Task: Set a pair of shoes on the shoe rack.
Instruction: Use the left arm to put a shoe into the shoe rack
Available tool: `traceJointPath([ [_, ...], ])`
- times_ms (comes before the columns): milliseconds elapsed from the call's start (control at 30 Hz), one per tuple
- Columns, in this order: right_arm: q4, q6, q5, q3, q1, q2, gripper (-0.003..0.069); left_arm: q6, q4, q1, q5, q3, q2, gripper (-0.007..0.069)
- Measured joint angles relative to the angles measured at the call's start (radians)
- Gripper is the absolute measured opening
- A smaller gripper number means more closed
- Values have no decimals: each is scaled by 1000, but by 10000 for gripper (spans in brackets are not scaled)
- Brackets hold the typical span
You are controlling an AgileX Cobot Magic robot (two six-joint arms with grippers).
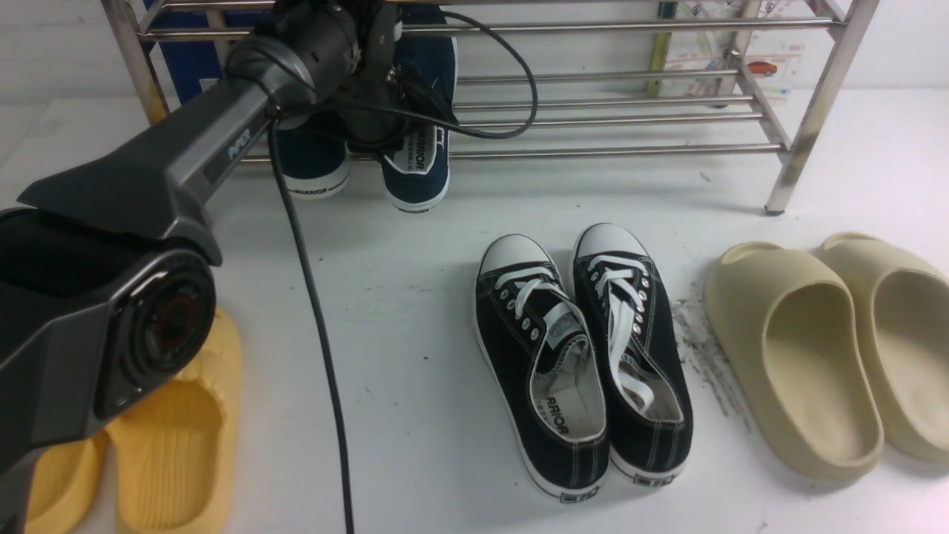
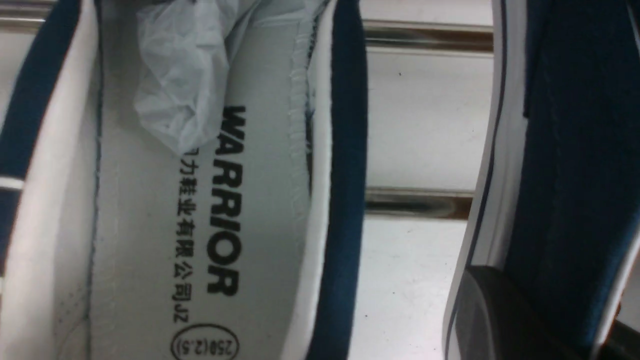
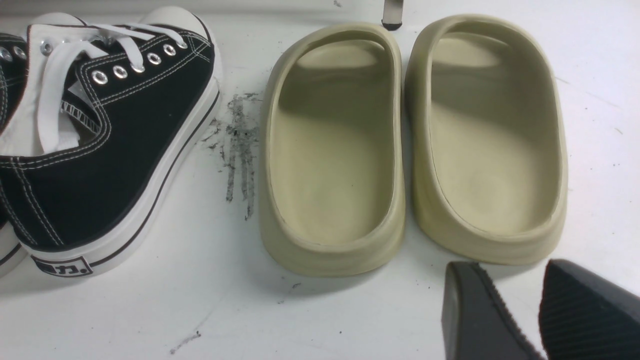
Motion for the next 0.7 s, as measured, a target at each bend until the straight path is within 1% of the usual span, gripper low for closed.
traceJointPath([
  [233,0,0,0,0,0,0,239,-1,16,0,-37,-2,0,57],
  [400,0,0,0,0,0,0,239,-24,32,0,-67,-10,-1,152],
  [567,0,0,0,0,0,0,239,-45,30,0,-55,-10,-7,217],
  [700,0,0,0,0,0,0,239,-46,16,-7,-5,-10,-41,237],
])
